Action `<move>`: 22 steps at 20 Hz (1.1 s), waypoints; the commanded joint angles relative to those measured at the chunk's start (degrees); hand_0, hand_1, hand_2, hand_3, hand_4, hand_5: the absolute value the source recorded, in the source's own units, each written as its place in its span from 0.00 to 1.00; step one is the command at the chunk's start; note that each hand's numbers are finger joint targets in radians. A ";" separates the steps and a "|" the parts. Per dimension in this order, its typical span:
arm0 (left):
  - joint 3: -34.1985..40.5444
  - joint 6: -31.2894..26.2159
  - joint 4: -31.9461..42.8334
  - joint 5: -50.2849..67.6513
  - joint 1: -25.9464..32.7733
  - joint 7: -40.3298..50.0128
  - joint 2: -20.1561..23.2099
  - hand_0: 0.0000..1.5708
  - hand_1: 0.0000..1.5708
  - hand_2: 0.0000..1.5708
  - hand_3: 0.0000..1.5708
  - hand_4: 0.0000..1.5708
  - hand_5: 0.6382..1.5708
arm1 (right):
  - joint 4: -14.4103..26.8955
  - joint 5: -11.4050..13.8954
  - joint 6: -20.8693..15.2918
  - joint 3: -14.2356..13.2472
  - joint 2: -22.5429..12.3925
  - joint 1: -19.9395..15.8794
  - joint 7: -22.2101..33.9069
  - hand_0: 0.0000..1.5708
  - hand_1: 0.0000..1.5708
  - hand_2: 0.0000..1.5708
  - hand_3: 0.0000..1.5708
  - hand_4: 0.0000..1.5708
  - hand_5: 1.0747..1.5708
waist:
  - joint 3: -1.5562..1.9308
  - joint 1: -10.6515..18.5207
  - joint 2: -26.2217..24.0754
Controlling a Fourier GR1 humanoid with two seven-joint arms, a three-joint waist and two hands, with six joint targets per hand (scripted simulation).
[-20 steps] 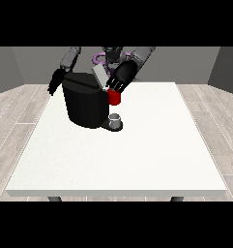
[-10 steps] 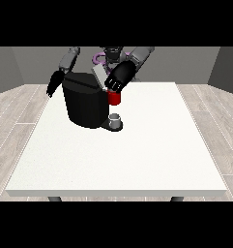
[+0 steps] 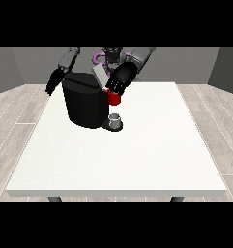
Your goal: Insert the coffee pod into the coffee machine and close the lid
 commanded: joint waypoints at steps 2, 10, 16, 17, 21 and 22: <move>-1.29 2.40 1.32 -2.65 1.76 -2.64 1.80 0.74 0.74 0.75 0.67 0.00 1.00 | -2.81 0.32 0.29 1.15 0.23 0.21 2.26 0.00 0.00 0.00 0.00 0.00 1.00 | -0.05 -1.23 0.01; 1.46 2.77 0.11 -0.41 -0.95 -1.71 0.19 0.72 0.72 0.72 0.61 0.00 1.00 | 1.87 -1.26 0.08 -1.74 -0.36 1.02 -4.10 0.00 0.00 0.00 0.00 0.00 1.00 | -0.01 0.08 2.33; 2.12 6.25 2.06 -1.18 -0.81 -3.09 0.13 0.79 0.79 0.77 0.62 0.00 1.00 | -2.32 1.97 -0.69 3.32 2.08 0.27 2.34 0.00 0.00 0.00 0.00 0.09 1.00 | -0.05 -2.63 1.87; 2.00 3.87 0.88 -1.04 -4.17 -3.06 1.25 0.77 0.77 0.75 0.62 0.00 1.00 | 0.46 3.26 -2.84 2.27 1.77 -1.16 -0.21 0.00 0.00 0.00 0.00 0.06 1.00 | -0.02 -1.22 3.55; 0.83 7.52 0.15 -2.46 -1.83 -4.50 -0.40 0.80 0.80 0.77 0.60 0.00 1.00 | 0.24 2.05 -1.51 0.81 0.11 -2.86 0.64 0.00 0.00 0.00 0.00 0.05 1.00 | -0.03 -0.84 3.73; 0.98 7.27 0.22 -2.38 -1.01 -5.87 0.49 0.78 0.78 0.75 0.56 0.00 1.00 | -0.20 1.59 -1.00 1.02 0.39 -1.51 0.53 0.00 0.00 0.00 0.00 0.14 1.00 | -0.03 -0.79 2.68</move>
